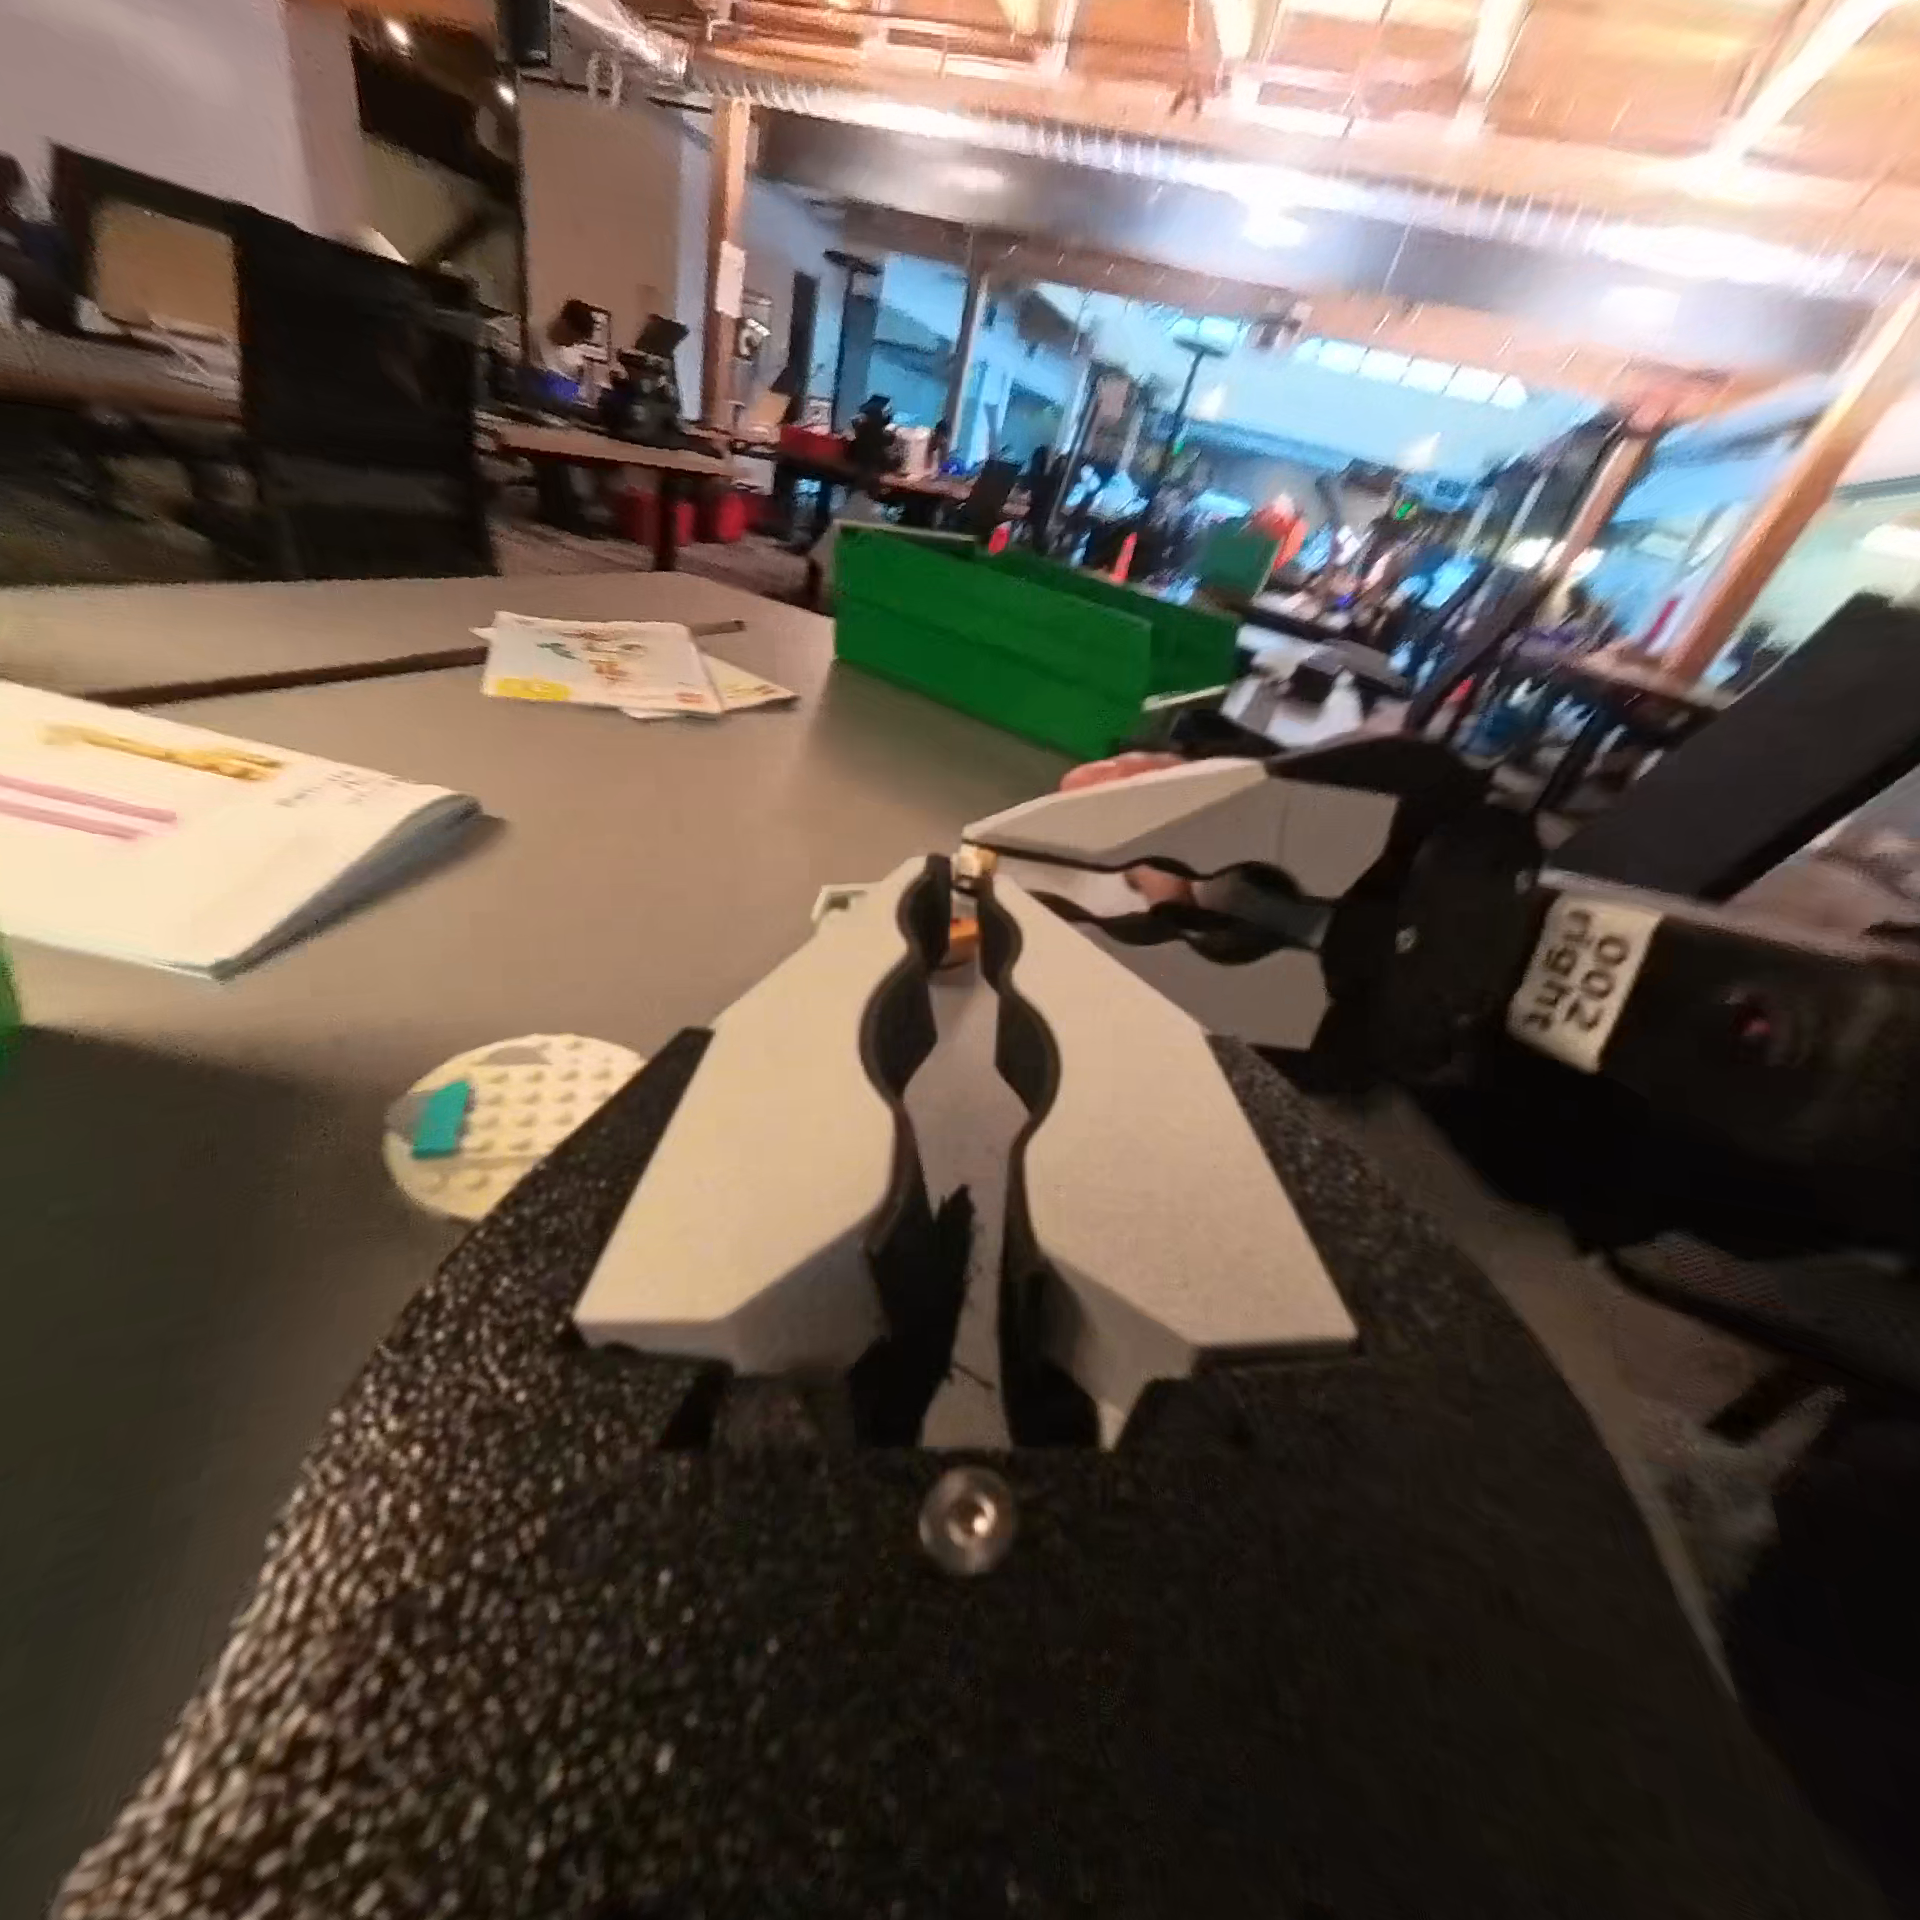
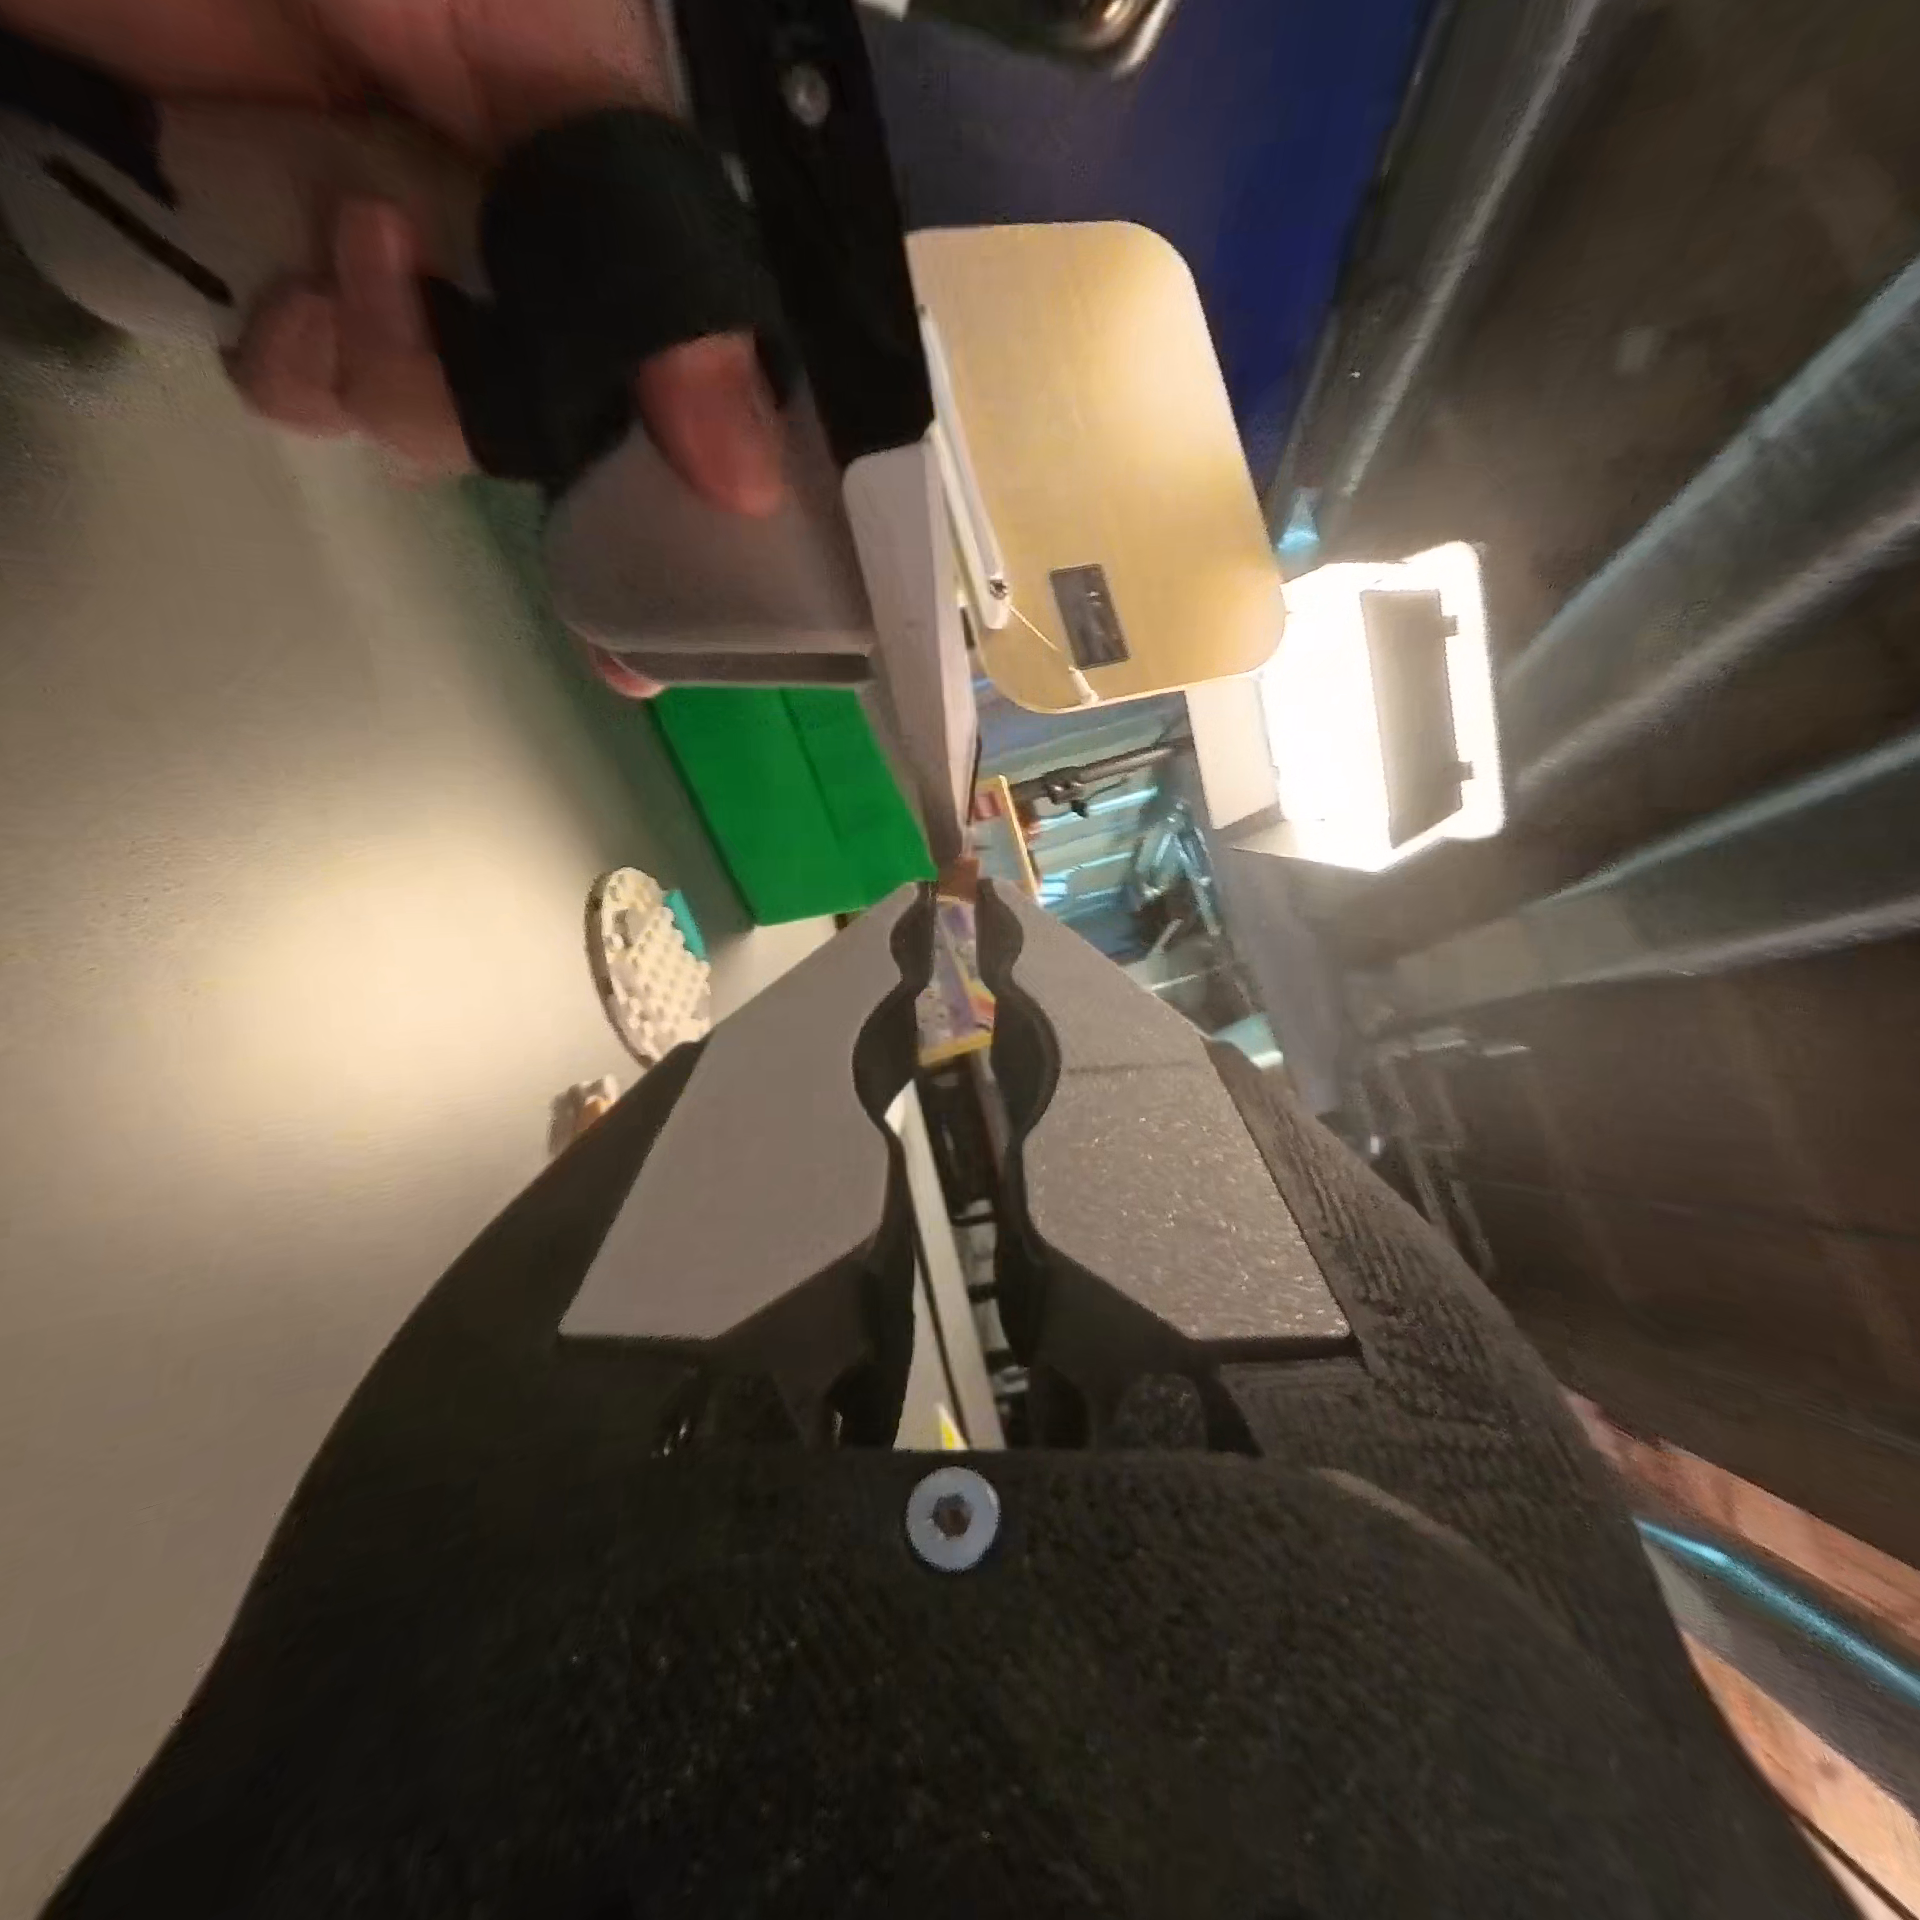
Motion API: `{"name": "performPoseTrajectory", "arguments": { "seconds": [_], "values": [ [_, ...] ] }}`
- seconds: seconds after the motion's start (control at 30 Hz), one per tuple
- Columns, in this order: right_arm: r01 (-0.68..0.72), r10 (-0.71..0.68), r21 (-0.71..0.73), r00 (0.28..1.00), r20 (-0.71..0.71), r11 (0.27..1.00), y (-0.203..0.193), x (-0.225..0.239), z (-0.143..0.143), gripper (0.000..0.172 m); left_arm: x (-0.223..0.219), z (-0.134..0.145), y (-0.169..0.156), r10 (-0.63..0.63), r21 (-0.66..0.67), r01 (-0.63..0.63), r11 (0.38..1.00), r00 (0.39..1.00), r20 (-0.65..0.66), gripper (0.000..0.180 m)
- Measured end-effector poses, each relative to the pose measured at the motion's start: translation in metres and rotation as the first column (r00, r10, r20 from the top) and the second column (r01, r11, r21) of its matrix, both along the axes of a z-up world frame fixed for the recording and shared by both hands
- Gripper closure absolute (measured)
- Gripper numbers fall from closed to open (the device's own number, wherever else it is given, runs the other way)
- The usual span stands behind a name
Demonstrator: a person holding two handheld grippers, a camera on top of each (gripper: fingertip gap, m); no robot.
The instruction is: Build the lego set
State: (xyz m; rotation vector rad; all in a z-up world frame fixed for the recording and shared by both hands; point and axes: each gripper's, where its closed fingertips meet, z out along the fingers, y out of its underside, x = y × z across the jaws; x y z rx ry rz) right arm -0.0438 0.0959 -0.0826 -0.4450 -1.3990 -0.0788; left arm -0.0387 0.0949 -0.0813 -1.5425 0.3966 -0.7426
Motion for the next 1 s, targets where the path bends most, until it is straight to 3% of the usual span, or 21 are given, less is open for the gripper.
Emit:
{"name": "performPoseTrajectory", "arguments": {
  "seconds": [0.07,0.17,0.33,0.37,0.5,0.63,0.7,0.83,1.0],
  "values": [
    [-0.027,0.027,-0.02,1.0,0.009,0.999,-0.001,0.001,-0.002,0.166,0.001,-0.002,-0.001,-0.019,0.001,0.019,1.0,0.999,-0.034,0.18],
    [-0.06,0.06,-0.049,0.998,-0.007,0.997,-0.003,0.002,0.002,0.166,0.003,0.003,-0.005,-0.107,-0.037,0.111,0.993,0.989,0.1,0.18],
    [-0.069,0.069,-0.064,0.998,-0.011,0.996,-0.004,0.004,0.004,0.166,0.004,0.004,-0.005,-0.117,-0.036,0.122,0.992,0.986,0.123,0.176],
    [-0.063,0.062,-0.06,0.998,-0.008,0.996,-0.003,0.004,0.003,0.166,0.003,0.006,-0.006,-0.128,-0.037,0.135,0.99,0.981,0.148,0.166],
    [-0.056,0.057,-0.039,0.998,0.011,0.998,-0.005,0.0,-0.002,0.166,-0.004,0.016,-0.008,-0.163,-0.026,0.176,0.984,0.949,0.269,0.165],
    [-0.054,0.054,-0.042,0.999,0.007,0.998,-0.007,-0.001,-0.001,0.166,0.005,0.006,-0.008,-0.175,-0.06,0.19,0.98,0.965,0.196,0.167],
    [-0.054,0.054,-0.048,0.999,-0.004,0.997,-0.007,-0.001,0.0,0.166,0.004,0.006,-0.006,-0.164,-0.061,0.179,0.982,0.967,0.194,0.177],
    [-0.052,0.052,-0.056,0.999,-0.001,0.997,-0.006,-0.001,-0.001,0.166,0.003,0.005,-0.006,-0.173,-0.078,0.192,0.978,0.963,0.206,0.178],
    [-0.039,0.037,-0.173,0.999,-0.014,0.984,-0.003,-0.004,-0.003,0.167,0.0,0.002,-0.002,-0.132,-0.07,0.145,0.987,0.978,0.163,0.179]
  ]
}}
